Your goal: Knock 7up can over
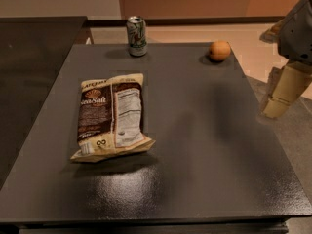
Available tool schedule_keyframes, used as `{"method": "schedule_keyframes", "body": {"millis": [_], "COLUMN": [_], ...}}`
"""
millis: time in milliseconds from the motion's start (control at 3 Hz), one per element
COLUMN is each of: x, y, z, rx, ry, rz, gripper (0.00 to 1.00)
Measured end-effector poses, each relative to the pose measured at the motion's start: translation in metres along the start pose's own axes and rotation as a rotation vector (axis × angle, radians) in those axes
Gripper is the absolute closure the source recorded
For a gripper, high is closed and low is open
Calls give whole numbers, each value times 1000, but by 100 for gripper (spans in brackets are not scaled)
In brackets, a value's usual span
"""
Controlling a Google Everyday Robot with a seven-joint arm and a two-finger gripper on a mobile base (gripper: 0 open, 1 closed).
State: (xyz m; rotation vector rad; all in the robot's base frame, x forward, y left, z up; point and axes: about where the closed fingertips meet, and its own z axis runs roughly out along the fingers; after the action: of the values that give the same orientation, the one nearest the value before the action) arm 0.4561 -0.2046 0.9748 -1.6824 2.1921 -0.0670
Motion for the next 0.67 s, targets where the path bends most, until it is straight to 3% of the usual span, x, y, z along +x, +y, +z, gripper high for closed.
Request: {"method": "schedule_keyframes", "body": {"millis": [667], "x": [-36], "y": [-48], "z": [41], "rx": [25], "ry": [-136], "rz": [53], "gripper": [0]}}
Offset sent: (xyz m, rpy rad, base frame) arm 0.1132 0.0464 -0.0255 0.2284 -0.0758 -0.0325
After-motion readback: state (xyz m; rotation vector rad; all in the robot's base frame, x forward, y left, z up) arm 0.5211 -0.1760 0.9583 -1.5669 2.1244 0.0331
